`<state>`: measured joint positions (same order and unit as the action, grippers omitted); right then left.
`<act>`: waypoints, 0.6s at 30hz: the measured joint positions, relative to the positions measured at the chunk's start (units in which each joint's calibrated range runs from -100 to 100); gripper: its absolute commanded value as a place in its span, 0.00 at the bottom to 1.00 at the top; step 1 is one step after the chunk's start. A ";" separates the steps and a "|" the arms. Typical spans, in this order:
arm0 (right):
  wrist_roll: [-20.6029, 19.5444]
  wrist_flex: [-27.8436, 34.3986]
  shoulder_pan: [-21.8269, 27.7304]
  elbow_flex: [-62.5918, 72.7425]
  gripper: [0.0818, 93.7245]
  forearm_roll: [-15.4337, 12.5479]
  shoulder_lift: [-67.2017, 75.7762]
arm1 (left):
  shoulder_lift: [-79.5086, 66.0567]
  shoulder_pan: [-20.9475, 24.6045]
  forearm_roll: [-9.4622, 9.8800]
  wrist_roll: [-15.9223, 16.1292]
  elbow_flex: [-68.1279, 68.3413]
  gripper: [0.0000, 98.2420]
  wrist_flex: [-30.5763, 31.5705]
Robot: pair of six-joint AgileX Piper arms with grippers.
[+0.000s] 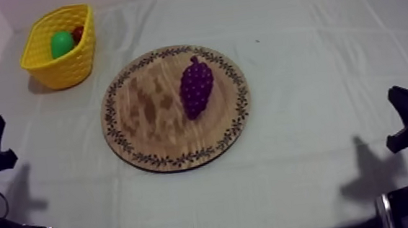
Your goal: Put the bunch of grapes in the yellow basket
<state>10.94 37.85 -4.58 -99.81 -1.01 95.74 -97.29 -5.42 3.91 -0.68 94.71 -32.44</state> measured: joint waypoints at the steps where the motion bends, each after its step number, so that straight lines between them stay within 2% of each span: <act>1: 0.00 0.00 0.00 0.00 0.00 0.00 0.00 | 0.99 -0.13 0.00 -0.20 -1.22 0.04 -0.66; 14: 0.03 0.00 0.00 0.00 0.00 0.00 0.00 | 20.68 -3.63 0.42 -3.09 -26.28 0.00 -7.94; 18: -0.09 0.00 0.00 0.00 0.00 0.00 0.00 | 27.48 -5.40 0.32 -3.80 -35.88 0.00 -11.88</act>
<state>10.84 37.85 -4.58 -99.81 -1.01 95.74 -69.81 -10.83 4.23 -4.48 58.83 -44.32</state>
